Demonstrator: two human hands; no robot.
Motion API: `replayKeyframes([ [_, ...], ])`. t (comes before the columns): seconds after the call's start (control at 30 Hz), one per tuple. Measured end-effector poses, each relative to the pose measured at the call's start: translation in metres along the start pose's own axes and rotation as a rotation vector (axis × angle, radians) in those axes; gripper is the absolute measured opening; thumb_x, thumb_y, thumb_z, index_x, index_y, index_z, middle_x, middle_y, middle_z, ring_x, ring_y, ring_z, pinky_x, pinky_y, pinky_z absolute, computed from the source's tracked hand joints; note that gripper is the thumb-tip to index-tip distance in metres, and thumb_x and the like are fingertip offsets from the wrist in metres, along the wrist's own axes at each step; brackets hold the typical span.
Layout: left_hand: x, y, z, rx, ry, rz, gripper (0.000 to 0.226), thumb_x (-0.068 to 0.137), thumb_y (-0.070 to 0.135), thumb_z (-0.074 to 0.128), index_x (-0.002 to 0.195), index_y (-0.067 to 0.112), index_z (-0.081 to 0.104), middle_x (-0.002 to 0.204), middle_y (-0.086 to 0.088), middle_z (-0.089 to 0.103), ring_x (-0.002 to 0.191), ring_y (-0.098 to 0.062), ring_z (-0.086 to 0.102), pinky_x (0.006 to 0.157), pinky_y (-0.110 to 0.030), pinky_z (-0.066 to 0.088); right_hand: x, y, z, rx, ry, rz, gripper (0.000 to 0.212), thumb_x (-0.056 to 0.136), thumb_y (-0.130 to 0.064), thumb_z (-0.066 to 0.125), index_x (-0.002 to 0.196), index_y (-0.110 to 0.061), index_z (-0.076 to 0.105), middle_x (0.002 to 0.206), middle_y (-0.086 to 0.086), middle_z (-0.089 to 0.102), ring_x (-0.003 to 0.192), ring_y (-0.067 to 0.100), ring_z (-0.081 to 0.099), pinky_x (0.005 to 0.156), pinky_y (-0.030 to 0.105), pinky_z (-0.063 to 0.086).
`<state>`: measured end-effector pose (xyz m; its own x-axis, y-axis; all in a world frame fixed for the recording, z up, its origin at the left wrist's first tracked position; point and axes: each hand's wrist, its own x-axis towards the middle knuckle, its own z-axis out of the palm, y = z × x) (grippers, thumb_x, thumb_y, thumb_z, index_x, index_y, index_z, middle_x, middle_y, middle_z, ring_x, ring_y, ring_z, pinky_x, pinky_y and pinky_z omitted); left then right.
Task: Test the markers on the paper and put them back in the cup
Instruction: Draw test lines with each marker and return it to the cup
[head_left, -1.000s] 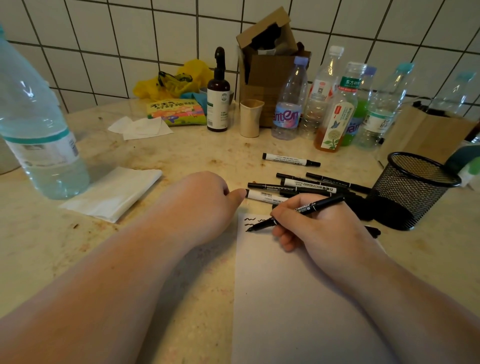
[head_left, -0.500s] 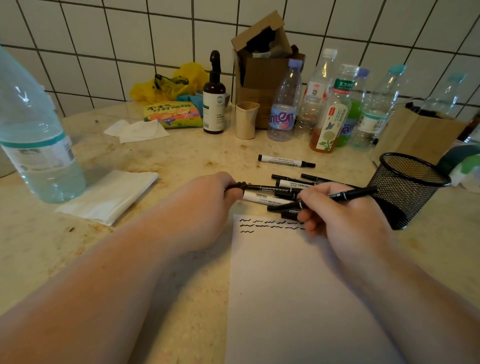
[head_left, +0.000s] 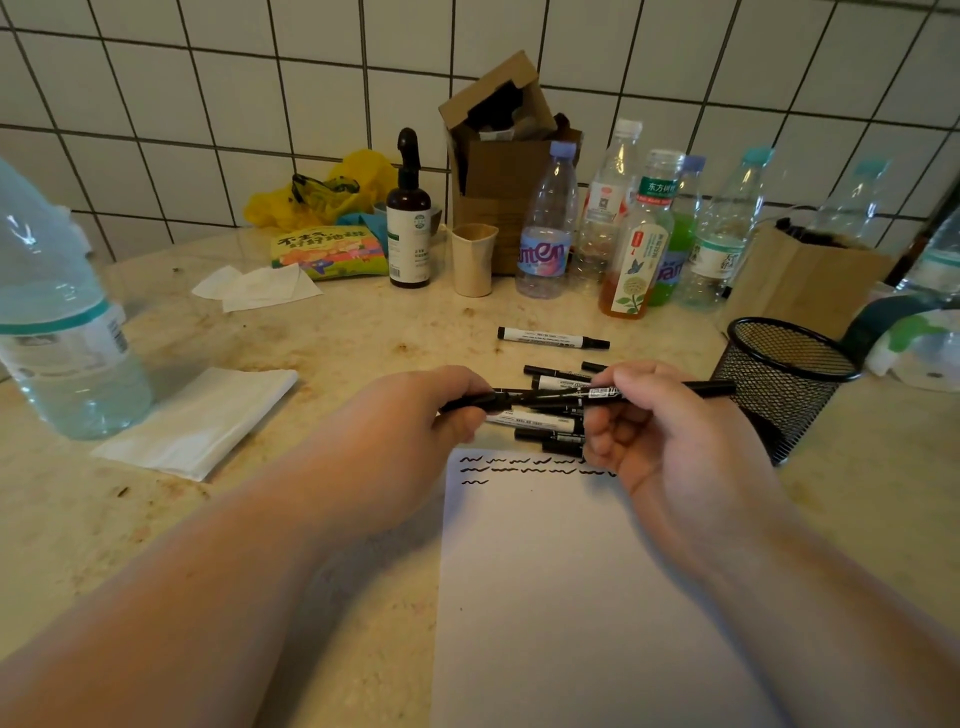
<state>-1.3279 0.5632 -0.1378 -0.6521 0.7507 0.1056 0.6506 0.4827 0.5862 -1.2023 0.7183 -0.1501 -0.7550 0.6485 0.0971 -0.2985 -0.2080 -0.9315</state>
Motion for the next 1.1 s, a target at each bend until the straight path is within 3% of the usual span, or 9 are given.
replayKeyframes([
  [0.27, 0.0, -0.001, -0.001, -0.045, 0.023, 0.018, 0.019, 0.101, 0.033, 0.046, 0.103, 0.048, 0.058, 0.084, 0.021, 0.065, 0.075, -0.004, 0.06, 0.06, -0.016, 0.044, -0.001, -0.003, -0.001, 0.026, 0.031, -0.013, 0.018, 0.097, -0.007, 0.052, 0.085, -0.006, 0.066, 0.061, 0.009, 0.063, 0.054, 0.016, 0.056, 0.054, 0.029, 0.047],
  [0.43, -0.004, 0.003, -0.002, -0.044, 0.003, 0.058, 0.02, 0.1, 0.036, 0.049, 0.103, 0.055, 0.055, 0.083, 0.023, 0.064, 0.077, -0.006, 0.061, 0.066, -0.02, 0.049, -0.004, -0.002, -0.001, -0.083, -0.012, -0.021, 0.014, 0.096, -0.008, 0.057, 0.088, -0.004, 0.068, 0.064, 0.011, 0.065, 0.057, 0.018, 0.057, 0.057, 0.03, 0.049],
  [0.57, -0.005, 0.004, -0.002, -0.038, -0.017, 0.1, 0.019, 0.097, 0.04, 0.051, 0.108, 0.055, 0.056, 0.085, 0.022, 0.067, 0.079, -0.005, 0.061, 0.072, -0.025, 0.052, -0.004, -0.002, -0.001, -0.132, -0.036, -0.029, 0.01, 0.079, -0.018, 0.07, 0.083, -0.009, 0.075, 0.064, 0.008, 0.064, 0.058, 0.016, 0.057, 0.057, 0.029, 0.049],
  [0.73, -0.004, 0.005, -0.002, -0.031, 0.015, 0.13, 0.012, 0.096, 0.041, 0.053, 0.088, 0.041, 0.062, 0.088, 0.038, 0.06, 0.075, 0.001, 0.055, 0.059, -0.014, 0.044, -0.004, -0.001, -0.002, -0.117, -0.045, -0.006, 0.021, 0.072, -0.025, 0.072, 0.083, -0.009, 0.079, 0.063, 0.007, 0.064, 0.057, 0.015, 0.056, 0.056, 0.028, 0.049],
  [0.83, -0.006, 0.006, -0.001, -0.073, 0.004, 0.127, 0.023, 0.097, 0.038, 0.052, 0.076, 0.033, 0.062, 0.067, 0.024, 0.061, 0.054, -0.001, 0.049, 0.054, -0.011, 0.041, -0.004, -0.001, -0.002, -0.119, -0.04, -0.003, 0.022, 0.072, -0.027, 0.072, 0.08, -0.008, 0.08, 0.063, 0.006, 0.063, 0.056, 0.014, 0.054, 0.055, 0.027, 0.048],
  [0.93, -0.007, 0.009, 0.001, -0.123, -0.03, 0.115, 0.025, 0.097, 0.038, 0.05, 0.082, 0.027, 0.066, 0.066, 0.009, 0.062, 0.054, -0.003, 0.048, 0.052, -0.016, 0.038, -0.003, 0.0, -0.003, -0.114, -0.043, 0.005, 0.022, 0.073, -0.028, 0.071, 0.078, -0.008, 0.081, 0.061, 0.005, 0.062, 0.055, 0.013, 0.053, 0.055, 0.027, 0.047],
  [1.1, -0.006, 0.009, 0.002, -0.331, -0.079, 0.062, 0.024, 0.099, 0.029, 0.051, 0.087, 0.028, 0.072, 0.056, 0.011, 0.058, 0.05, -0.003, 0.045, 0.05, -0.015, 0.036, -0.003, -0.001, -0.002, -0.096, -0.083, 0.001, 0.017, 0.074, -0.024, 0.068, 0.075, -0.011, 0.08, 0.059, 0.006, 0.061, 0.053, 0.014, 0.052, 0.054, 0.026, 0.047],
])
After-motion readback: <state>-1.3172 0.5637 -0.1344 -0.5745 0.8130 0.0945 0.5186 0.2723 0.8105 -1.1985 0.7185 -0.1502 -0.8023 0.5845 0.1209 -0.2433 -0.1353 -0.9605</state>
